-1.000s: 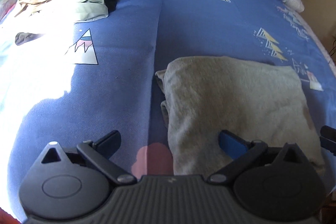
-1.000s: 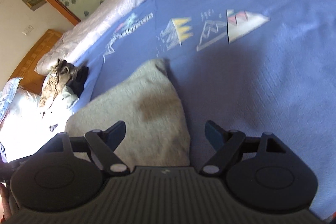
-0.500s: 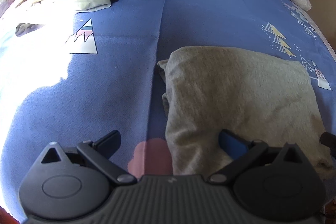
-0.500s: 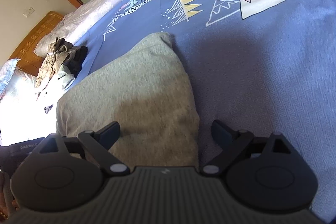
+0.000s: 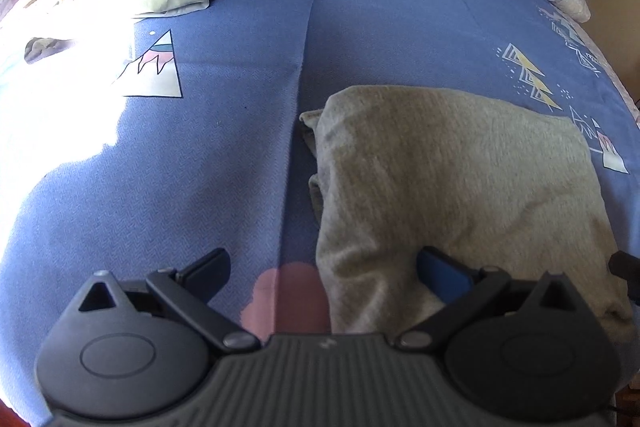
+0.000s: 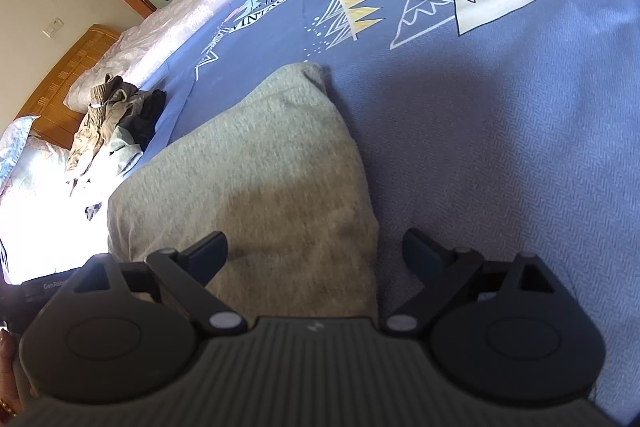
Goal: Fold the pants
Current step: 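Grasp the folded sweatpants with the left gripper while the right gripper grasps its other side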
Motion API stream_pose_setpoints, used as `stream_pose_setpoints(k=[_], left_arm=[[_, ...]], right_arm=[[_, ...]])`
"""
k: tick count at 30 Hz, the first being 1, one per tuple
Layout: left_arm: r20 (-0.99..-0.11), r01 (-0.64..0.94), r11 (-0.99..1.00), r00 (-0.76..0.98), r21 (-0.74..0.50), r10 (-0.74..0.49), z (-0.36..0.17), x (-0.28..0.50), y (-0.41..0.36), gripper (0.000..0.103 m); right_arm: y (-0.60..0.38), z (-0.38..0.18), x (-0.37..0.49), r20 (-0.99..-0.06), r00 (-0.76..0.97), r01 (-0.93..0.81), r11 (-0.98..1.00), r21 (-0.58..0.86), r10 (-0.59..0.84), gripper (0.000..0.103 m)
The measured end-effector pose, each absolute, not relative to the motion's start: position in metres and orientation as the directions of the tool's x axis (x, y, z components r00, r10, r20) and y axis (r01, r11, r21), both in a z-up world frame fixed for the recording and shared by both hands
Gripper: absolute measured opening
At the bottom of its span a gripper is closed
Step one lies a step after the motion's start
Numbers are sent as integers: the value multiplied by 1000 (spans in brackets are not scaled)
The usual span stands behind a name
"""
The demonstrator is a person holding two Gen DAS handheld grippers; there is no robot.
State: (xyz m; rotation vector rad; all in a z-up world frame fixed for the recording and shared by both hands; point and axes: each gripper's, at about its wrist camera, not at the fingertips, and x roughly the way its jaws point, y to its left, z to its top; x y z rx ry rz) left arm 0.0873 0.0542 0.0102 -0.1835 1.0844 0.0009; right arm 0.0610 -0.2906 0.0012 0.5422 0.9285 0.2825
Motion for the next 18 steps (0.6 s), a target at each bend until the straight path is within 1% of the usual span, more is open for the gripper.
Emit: stream_pose_setpoints(k=[3, 5, 9, 12, 14, 16, 17, 18], left_arm=[[-881, -86, 983, 462, -161, -104, 9, 89, 56, 103], [-884, -85, 976, 444, -200, -143, 7, 92, 63, 103], [-866, -119, 920, 399, -373, -300, 2, 96, 89, 103], [-818, -132, 858, 401, -496, -412, 0, 96, 98, 103], [-783, -110, 821, 394, -561, -482, -2, 96, 93, 103], [-779, -87, 818, 376, -569, -502, -5, 99, 82, 103], [-797, -77, 838, 367, -541, -480, -7, 101, 75, 100], [-816, -70, 859, 360, -508, -453, -10, 102, 68, 100]], right_arm=[[-290, 1, 61, -680, 575, -1, 832, 556, 455, 96], [-291, 2, 62, -682, 567, -5, 830, 557, 461, 96], [-297, 2, 69, -676, 546, -7, 810, 586, 494, 96], [-301, 1, 73, -667, 540, -9, 796, 605, 513, 96], [-299, 1, 75, -664, 540, -19, 796, 605, 518, 97], [-295, 2, 77, -661, 537, -34, 796, 604, 525, 96], [-291, 2, 79, -660, 531, -47, 796, 604, 532, 95], [-287, 2, 81, -661, 522, -61, 797, 602, 539, 92]])
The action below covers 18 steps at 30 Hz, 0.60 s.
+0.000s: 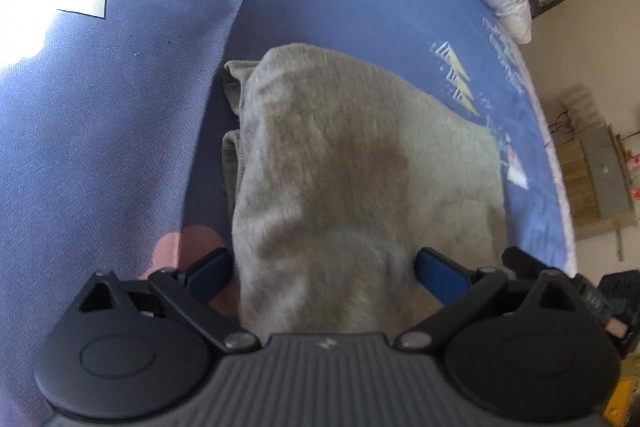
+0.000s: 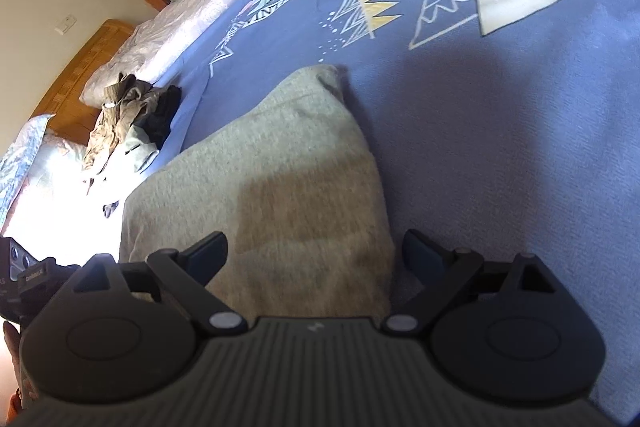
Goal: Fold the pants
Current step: 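Grasp the folded sweatpants with the left gripper while the right gripper grasps its other side, then carry the folded sweatpants with both grippers onto the clothes stack and release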
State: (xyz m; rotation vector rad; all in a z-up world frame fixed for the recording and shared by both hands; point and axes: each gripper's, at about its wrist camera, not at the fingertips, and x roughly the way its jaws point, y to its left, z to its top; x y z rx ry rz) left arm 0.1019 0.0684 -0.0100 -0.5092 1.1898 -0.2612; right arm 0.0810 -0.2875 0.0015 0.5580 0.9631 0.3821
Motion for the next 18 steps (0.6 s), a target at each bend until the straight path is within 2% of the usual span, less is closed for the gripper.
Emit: stream_pose_setpoints(k=[2, 4, 5, 6, 7, 9, 10, 11, 12, 18], left_arm=[[-834, -30, 895, 379, -445, -402, -8, 101, 55, 100], [-848, -20, 919, 395, -393, -354, -7, 99, 44, 99], [-856, -15, 933, 402, -361, -325, -5, 98, 39, 91], [-866, -13, 945, 405, -325, -293, -2, 97, 34, 81], [-872, -12, 952, 403, -307, -276, 2, 96, 30, 77], [-870, -8, 952, 408, -305, -275, 13, 94, 28, 59], [-862, 3, 951, 421, -309, -282, 21, 92, 28, 55], [-848, 20, 945, 436, -325, -301, 29, 89, 30, 45], [-832, 35, 937, 449, -349, -327, 38, 87, 33, 40], [-692, 84, 888, 595, -452, -409, 111, 84, 69, 31]], right_arm=[[-280, 1, 83, -665, 519, -82, 806, 586, 536, 86], [-274, -1, 85, -668, 515, -93, 809, 580, 538, 69], [-271, -2, 84, -669, 506, -97, 807, 583, 545, 62], [-266, -2, 84, -671, 492, -99, 802, 590, 555, 48], [-261, -1, 83, -673, 482, -102, 798, 593, 561, 39], [-252, 11, 79, -669, 491, -123, 805, 580, 557, 32], [-248, 22, 77, -649, 503, -149, 797, 585, 571, 30], [-245, 33, 74, -624, 513, -179, 785, 593, 589, 30], [-238, 48, 72, -597, 523, -221, 773, 595, 609, 29], [-176, 139, 70, -463, 563, -497, 728, 472, 684, 28]])
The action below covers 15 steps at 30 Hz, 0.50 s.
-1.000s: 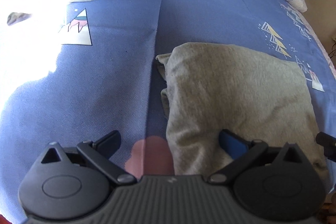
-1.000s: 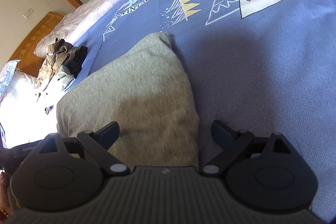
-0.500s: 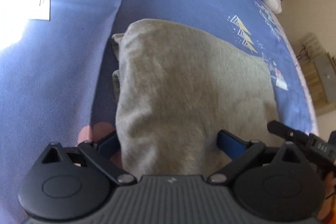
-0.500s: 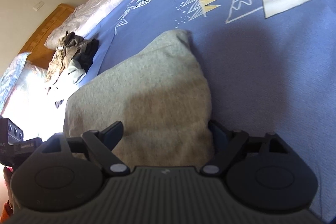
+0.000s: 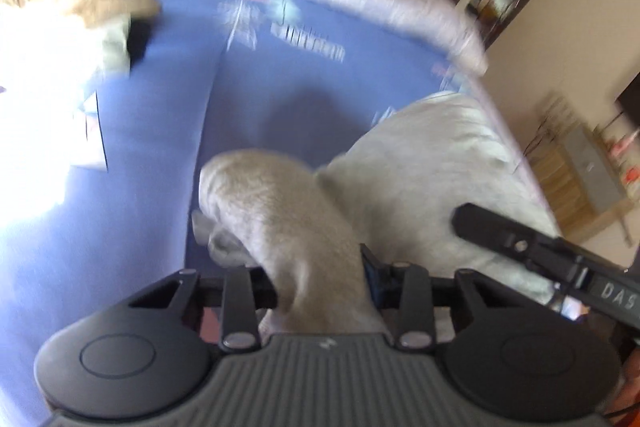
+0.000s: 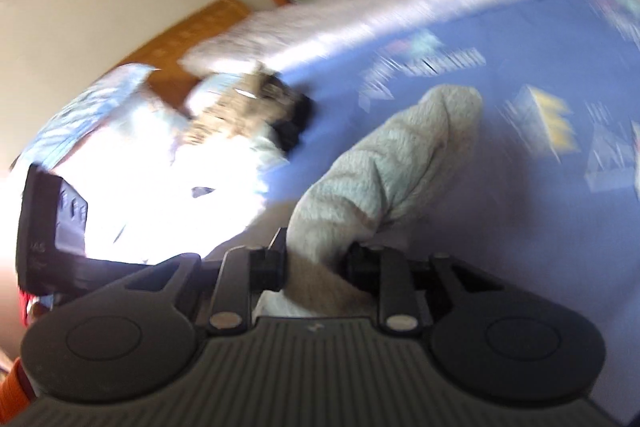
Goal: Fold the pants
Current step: 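Carry the folded sweatpants with both grippers onto the clothes stack and release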
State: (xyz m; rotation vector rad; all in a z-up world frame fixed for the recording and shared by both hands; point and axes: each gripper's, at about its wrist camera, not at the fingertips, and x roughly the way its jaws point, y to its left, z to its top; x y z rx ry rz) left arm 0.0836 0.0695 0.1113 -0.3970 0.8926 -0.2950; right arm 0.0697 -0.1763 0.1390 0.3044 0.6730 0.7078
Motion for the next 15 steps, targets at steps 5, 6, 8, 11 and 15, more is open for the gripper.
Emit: stream_pose_setpoints(k=[5, 6, 8, 11, 15], left_arm=[[-555, 64, 904, 770, -423, -314, 190, 102, 132, 31], [-535, 49, 909, 795, -413, -286, 203, 109, 147, 31], [-494, 16, 927, 843, -374, -214, 232, 127, 179, 31], [-444, -48, 944, 890, -327, -108, 269, 163, 230, 32], [-431, -185, 933, 902, -308, 37, 285, 219, 303, 35]], right_arm=[[-102, 212, 105, -332, 551, -674, 643, 364, 766, 28], [-85, 226, 115, -301, 552, -698, 629, 342, 777, 28], [-51, 250, 136, -244, 550, -739, 601, 305, 799, 28], [7, 279, 180, -164, 538, -780, 562, 273, 827, 28], [74, 282, 245, -104, 552, -782, 557, 278, 827, 28]])
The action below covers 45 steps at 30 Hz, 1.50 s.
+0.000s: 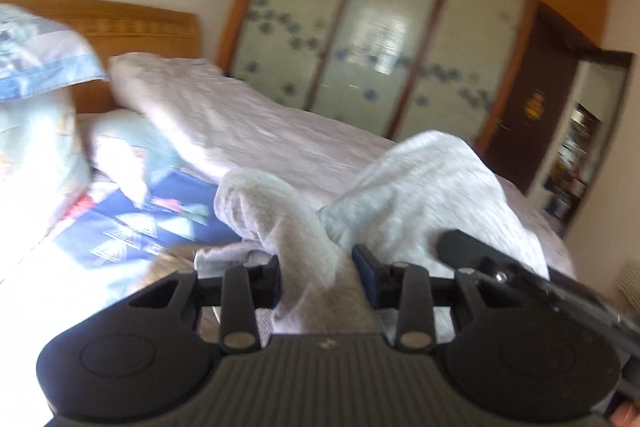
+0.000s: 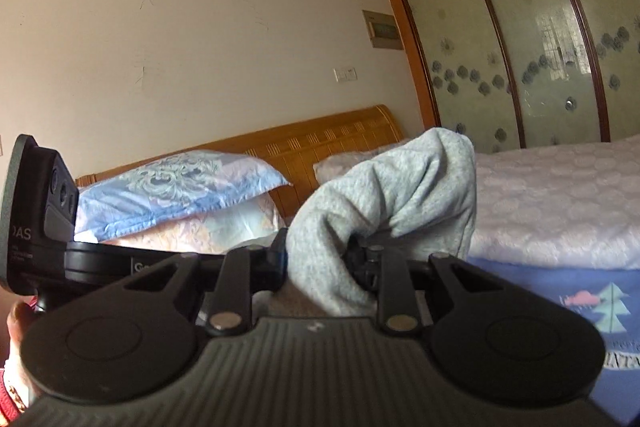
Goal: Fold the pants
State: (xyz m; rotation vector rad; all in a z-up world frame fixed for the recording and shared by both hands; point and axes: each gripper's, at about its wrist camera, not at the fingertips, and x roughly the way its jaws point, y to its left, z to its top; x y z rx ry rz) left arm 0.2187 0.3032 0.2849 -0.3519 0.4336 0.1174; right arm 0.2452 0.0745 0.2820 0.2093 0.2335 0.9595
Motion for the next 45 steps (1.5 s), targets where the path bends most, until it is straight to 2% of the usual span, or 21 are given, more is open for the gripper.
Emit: stream_pose_setpoints(k=[1, 2, 3, 4, 5, 7, 8, 9, 10, 12, 13, 15, 19, 23, 26, 30, 32, 34, 40, 45], left_arm=[[-437, -219, 925, 897, -311, 65, 279, 234, 322, 38], [-444, -248, 917, 891, -312, 89, 268, 249, 338, 52], [-460, -295, 902, 879, -314, 127, 253, 264, 352, 81], [-490, -365, 880, 852, -305, 183, 233, 280, 368, 94], [-526, -418, 865, 820, -279, 226, 213, 295, 379, 99], [-657, -519, 834, 698, -189, 285, 164, 324, 399, 90], [-733, -552, 818, 622, -163, 274, 134, 334, 414, 79], [-777, -559, 813, 580, -162, 244, 111, 342, 420, 69], [-792, -558, 815, 564, -157, 234, 93, 345, 422, 73], [-768, -554, 826, 573, -107, 285, 78, 343, 416, 88], [-753, -546, 833, 583, -86, 305, 78, 343, 413, 89], [-733, -524, 850, 601, -60, 318, 85, 339, 407, 88], [-672, -510, 859, 648, -34, 358, 114, 307, 394, 86], [-605, -542, 840, 675, -19, 422, 142, 249, 365, 93], [-621, -532, 846, 676, -39, 397, 144, 212, 339, 95], [-647, -521, 854, 652, -5, 394, 144, 172, 294, 95], [-659, -502, 865, 651, -4, 376, 146, 152, 272, 96], [-655, -487, 873, 659, 4, 370, 148, 130, 248, 98], [-642, -485, 874, 675, -17, 362, 153, 67, 191, 101], [-656, -482, 876, 665, -11, 358, 148, 37, 163, 101]], right_arm=[[88, 274, 262, -119, 558, -767, 565, 305, 821, 28], [101, 263, 279, -144, 560, -750, 573, 331, 816, 29], [114, 246, 297, -186, 564, -724, 591, 356, 804, 30], [128, 222, 316, -254, 573, -682, 625, 380, 779, 36], [141, 199, 333, -332, 578, -635, 666, 391, 745, 40], [167, 141, 361, -555, 567, -513, 788, 340, 608, 45], [173, 118, 369, -632, 543, -483, 821, 303, 553, 45], [176, 102, 372, -669, 524, -478, 832, 281, 527, 44], [177, 94, 370, -666, 538, -487, 836, 254, 516, 45], [182, 92, 364, -664, 548, -525, 827, 201, 509, 52], [187, 94, 362, -666, 547, -549, 818, 173, 508, 56], [197, 97, 358, -669, 551, -580, 805, 122, 499, 61], [175, 116, 340, -621, 583, -573, 807, 143, 524, 60], [148, 126, 308, -539, 628, -562, 806, 185, 561, 61], [115, 116, 267, -556, 621, -524, 820, 230, 552, 64], [79, 109, 214, -598, 606, -484, 840, 247, 525, 65], [62, 112, 196, -603, 594, -484, 835, 262, 533, 69], [49, 119, 177, -589, 599, -488, 831, 268, 542, 77], [4, 140, 119, -529, 620, -505, 811, 296, 579, 83], [-21, 138, 84, -514, 626, -506, 807, 304, 587, 84]])
